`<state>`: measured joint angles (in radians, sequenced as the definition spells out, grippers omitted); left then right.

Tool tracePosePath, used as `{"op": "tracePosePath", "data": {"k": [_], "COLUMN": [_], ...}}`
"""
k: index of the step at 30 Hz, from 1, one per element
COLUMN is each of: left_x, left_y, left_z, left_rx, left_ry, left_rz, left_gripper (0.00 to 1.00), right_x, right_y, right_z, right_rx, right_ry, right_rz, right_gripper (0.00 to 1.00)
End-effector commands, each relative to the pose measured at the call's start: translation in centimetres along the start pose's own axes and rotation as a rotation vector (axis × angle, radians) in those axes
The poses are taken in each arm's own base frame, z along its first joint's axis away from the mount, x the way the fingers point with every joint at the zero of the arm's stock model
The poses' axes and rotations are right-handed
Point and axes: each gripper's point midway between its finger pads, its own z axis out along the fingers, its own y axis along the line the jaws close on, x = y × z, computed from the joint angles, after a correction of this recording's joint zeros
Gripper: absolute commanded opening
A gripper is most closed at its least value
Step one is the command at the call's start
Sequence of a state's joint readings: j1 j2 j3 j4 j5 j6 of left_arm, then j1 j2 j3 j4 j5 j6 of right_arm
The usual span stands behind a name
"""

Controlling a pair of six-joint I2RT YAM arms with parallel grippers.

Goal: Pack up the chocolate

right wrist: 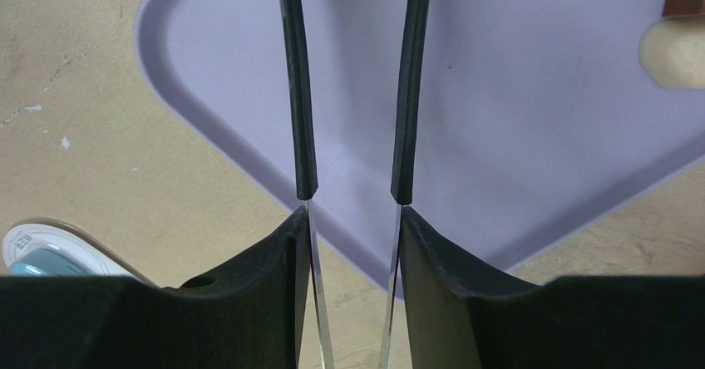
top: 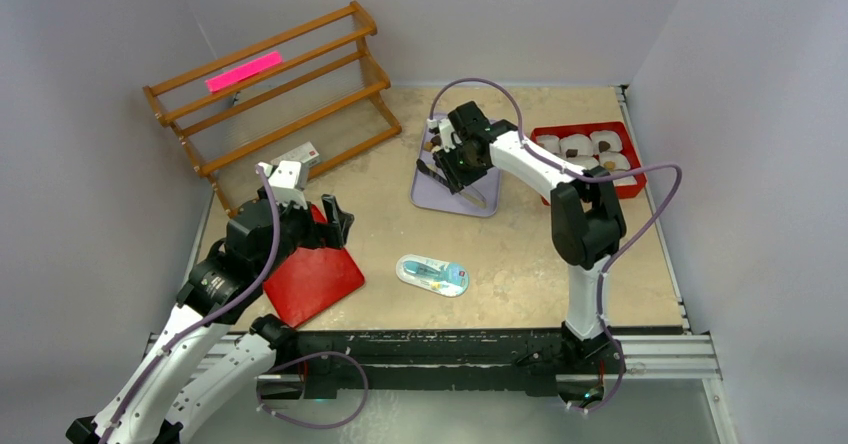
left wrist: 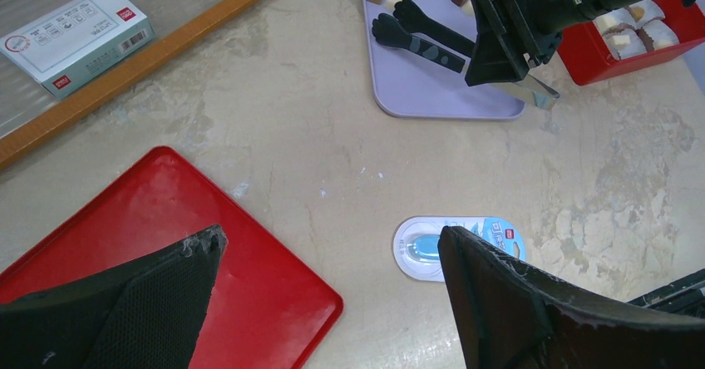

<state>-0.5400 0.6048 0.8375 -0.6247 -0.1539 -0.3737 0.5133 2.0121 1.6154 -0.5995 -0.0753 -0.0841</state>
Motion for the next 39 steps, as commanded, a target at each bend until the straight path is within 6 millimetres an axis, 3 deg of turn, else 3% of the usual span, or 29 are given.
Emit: {"op": "tracePosePath", "data": {"k": [1,25,39], "left_x": [-1.0,-0.9,-0.9], "left_y": [-0.3,-0.3,-0.3], "left_z": [-0.3,-0.3,-0.3], "left_rx": [0.005,0.007,0.008], "left_ry": [-0.025,-0.025,-0.024], "left_rz": [0.002,0.002,0.002], "left_gripper": [1.0,1.0,1.0], "right_x": [-1.2,1.1,2.0], "right_y": [0.1,0.1,0.5], "right_z": [-1.0,-1.7,-4.5], "right_rx": [0.012,0.093,0.099], "right_ry": [-0.02,0.047,-0.014], "right_rz": [-0.031,-0.054,-0.012], "right_gripper": [0.43,0.3,0.26]}}
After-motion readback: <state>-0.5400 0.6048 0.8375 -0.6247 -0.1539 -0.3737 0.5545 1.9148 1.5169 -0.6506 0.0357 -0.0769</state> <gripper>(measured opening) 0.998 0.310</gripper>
